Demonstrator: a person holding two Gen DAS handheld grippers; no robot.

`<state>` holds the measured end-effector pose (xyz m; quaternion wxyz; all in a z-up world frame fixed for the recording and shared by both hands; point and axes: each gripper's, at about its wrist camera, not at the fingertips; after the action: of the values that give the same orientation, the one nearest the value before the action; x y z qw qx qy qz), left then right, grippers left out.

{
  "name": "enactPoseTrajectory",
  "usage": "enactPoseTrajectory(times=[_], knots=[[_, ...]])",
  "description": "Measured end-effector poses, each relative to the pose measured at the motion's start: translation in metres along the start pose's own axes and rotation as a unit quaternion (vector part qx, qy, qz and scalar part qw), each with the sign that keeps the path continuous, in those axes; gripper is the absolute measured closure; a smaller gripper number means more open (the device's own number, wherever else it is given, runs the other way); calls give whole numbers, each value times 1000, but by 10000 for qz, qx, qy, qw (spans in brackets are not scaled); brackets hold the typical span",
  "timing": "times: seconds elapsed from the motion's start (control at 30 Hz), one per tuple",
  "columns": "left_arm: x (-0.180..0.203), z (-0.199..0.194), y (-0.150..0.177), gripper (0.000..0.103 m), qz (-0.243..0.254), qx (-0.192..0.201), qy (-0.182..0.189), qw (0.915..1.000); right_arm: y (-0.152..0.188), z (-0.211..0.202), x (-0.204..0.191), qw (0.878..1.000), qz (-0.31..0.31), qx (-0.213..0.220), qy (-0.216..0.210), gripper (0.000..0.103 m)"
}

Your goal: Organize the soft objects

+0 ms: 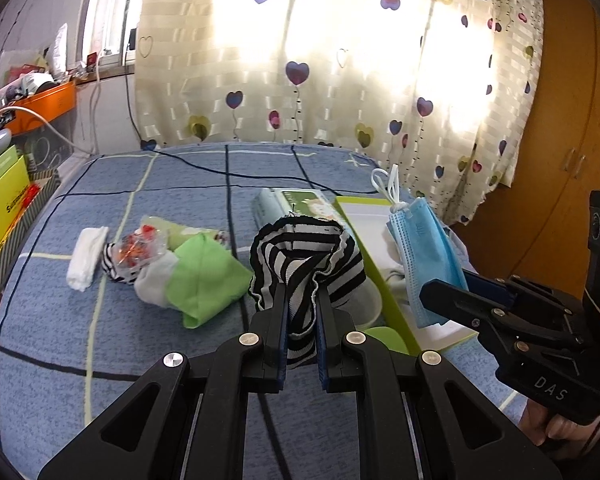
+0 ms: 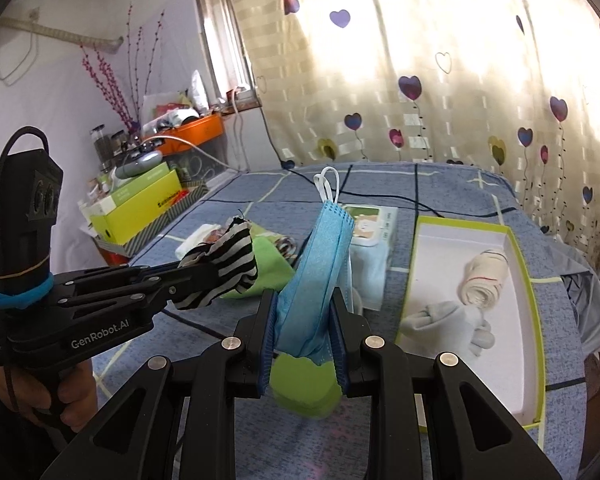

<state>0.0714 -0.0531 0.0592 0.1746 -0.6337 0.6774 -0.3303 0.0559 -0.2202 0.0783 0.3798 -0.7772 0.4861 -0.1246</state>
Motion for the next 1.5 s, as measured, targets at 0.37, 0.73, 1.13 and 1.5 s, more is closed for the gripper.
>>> enactPoseTrajectory(times=[0.37,0.73,1.13,1.5], knots=[[28,12,-8,91,242,-92,102,9996,8,-8,25,9998,177,53,51,80],[67,32,-12,91,539,-258,302,9978,23,-24,63,9983,511,104,272,80],[104,54,-13,91,797,-456,568,9942,39,-38,109,9942,911,91,560,80],[126,93,-2,91,915,-1125,779,9864,55,-11,140,9900,1213,-368,623,80]])
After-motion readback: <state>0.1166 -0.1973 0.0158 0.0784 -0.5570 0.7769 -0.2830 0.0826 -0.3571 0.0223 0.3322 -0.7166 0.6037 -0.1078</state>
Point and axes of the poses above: each gripper's, at about its wrist camera, not at the fingertips, and z roughly the way its jaws point, x to its right, y to its underside, and after that the axes turned 9 degrees about -x, right-handed
